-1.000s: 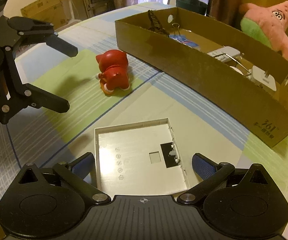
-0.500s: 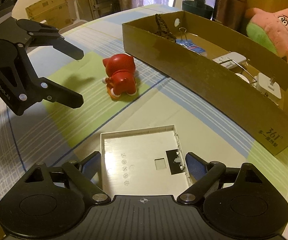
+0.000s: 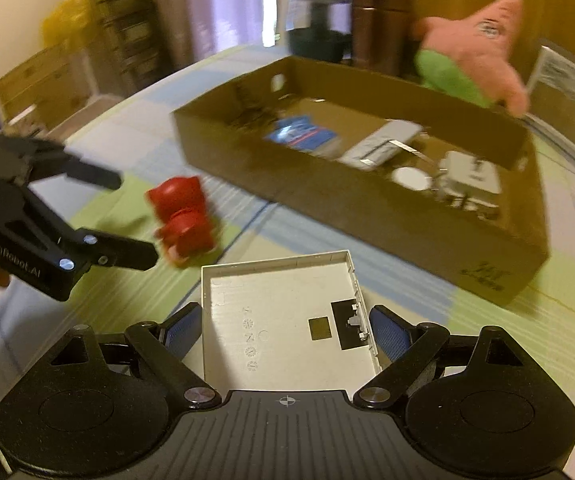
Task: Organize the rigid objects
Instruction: 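Grasp the red cat figurine with the left tool while the right tool holds the lid, then carry the figurine with the left tool while the right tool carries the lid over the box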
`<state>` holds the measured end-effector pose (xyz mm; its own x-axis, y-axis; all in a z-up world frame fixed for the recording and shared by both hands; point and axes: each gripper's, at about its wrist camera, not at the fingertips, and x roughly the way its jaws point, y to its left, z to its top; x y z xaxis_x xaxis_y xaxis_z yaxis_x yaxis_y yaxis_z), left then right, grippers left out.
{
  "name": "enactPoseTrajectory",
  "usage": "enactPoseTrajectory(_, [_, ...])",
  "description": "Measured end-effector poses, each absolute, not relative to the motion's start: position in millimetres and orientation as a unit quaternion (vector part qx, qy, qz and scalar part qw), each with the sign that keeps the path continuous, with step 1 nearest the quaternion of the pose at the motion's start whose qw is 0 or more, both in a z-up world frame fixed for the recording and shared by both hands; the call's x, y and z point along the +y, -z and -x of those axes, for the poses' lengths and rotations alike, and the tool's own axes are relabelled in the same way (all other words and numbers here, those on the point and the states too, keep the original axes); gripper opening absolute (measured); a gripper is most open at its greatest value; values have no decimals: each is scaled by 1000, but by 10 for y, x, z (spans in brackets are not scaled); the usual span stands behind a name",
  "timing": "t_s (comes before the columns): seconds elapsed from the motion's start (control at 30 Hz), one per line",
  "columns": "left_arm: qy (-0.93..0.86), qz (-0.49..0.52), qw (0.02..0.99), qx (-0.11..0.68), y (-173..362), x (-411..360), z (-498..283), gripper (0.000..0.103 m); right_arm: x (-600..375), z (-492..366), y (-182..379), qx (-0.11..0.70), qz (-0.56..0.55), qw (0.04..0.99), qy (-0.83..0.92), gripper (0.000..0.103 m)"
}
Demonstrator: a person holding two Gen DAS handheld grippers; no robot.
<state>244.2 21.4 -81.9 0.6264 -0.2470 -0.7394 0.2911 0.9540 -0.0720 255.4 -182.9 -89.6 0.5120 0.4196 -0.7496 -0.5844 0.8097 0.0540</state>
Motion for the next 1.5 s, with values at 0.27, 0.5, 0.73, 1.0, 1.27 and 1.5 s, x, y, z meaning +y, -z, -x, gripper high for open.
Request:
enactPoseTrajectory(0.27, [162, -73, 898, 402, 903, 79, -2609, 94, -1918, -2615, 839, 398, 87, 872, -272, 87])
enactPoseTrajectory(0.5, [171, -94, 892, 407, 1003, 45, -2730, 83, -1939, -2639, 818, 396, 83, 875, -266, 87])
enactPoseTrajectory(0.73, [184, -108, 890, 402, 1001, 43, -2772, 75, -1928, -2636, 795, 394, 82, 875, -268, 87])
enactPoseTrajectory(1.0, [194, -123, 886, 403, 1026, -13, -2762, 64, -1914, -2638, 779, 392, 82, 876, -269, 87])
enactPoseTrajectory(1.27, [189, -120, 886, 406, 1017, -14, -2759, 63, -1912, -2639, 772, 392, 82, 876, -269, 87])
enactPoseTrajectory(1.5, [182, -112, 888, 406, 956, -10, -2745, 63, -1905, -2652, 743, 392, 76, 878, -266, 87])
